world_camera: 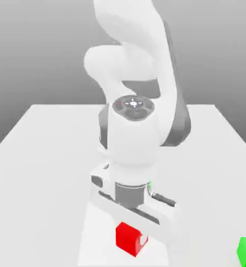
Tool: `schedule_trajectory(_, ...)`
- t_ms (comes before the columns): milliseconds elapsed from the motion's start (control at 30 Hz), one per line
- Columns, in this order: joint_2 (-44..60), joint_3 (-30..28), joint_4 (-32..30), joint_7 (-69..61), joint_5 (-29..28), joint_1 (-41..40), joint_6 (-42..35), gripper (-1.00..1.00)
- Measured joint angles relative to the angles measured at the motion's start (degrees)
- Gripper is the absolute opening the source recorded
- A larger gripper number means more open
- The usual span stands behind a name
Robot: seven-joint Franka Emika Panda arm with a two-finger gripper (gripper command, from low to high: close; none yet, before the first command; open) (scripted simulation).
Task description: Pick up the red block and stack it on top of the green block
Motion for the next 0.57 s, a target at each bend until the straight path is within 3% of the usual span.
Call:
schedule_trajectory(300,4.25,6.86,11.98,15.92,-3.54,15.06,-8.56,-1.0)
schedule_trajectory(433,10.49,5.58,14.09,20.28,-7.02,18.93,-4.68,-1.0)
schedule_trajectory(467,12.11,4.93,14.25,20.92,-7.85,19.54,-3.27,1.0)
schedule_trajectory(567,12.11,4.93,14.25,20.92,-7.85,19.54,-3.26,1.0)
